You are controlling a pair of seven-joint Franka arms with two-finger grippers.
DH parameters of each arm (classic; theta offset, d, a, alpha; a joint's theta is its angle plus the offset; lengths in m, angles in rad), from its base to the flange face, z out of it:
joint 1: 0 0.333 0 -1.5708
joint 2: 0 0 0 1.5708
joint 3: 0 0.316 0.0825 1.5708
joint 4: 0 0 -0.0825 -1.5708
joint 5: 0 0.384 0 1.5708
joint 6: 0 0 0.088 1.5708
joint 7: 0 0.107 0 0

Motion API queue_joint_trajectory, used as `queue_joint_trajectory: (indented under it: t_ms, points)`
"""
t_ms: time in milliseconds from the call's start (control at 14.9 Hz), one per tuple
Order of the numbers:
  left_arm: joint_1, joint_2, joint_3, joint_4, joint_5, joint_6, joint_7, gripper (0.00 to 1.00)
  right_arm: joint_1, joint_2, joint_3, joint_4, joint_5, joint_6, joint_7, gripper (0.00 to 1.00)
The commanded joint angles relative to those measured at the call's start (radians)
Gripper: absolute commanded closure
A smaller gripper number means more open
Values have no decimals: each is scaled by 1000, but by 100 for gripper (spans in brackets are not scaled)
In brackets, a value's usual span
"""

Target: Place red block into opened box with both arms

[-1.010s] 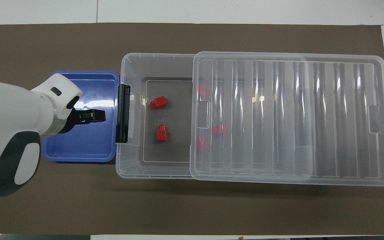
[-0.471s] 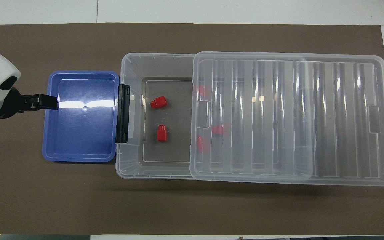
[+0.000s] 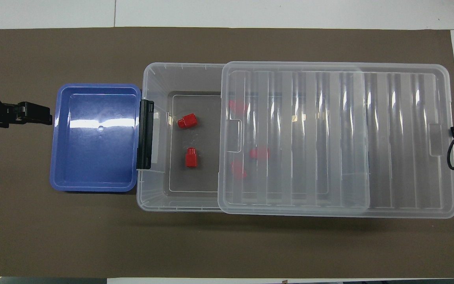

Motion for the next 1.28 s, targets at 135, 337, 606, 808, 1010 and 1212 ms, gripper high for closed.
queue_joint_trajectory:
  t_ms: [135, 337, 606, 808, 1010, 1212]
  points:
    - [19, 54, -4, 115, -27, -128, 25, 0, 88, -37, 4, -53, 13, 17, 147, 100]
    - [19, 51, -7, 116, -13, -136, 71, 0, 147, -39, 5, -58, 17, 15, 230, 100]
    - [19, 36, -9, 94, -6, -117, 72, 0, 185, -43, 5, -62, 22, 15, 276, 100]
    - [20, 34, -9, 89, -3, -103, 80, 0, 220, -51, 5, -81, 25, 18, 331, 100]
    - [19, 28, -9, 77, 1, -103, 80, 0, 243, -52, 5, -82, 31, 20, 364, 100]
    - [17, 21, -10, 61, 34, -100, 82, 0, 246, -54, 7, -88, 33, 17, 368, 100]
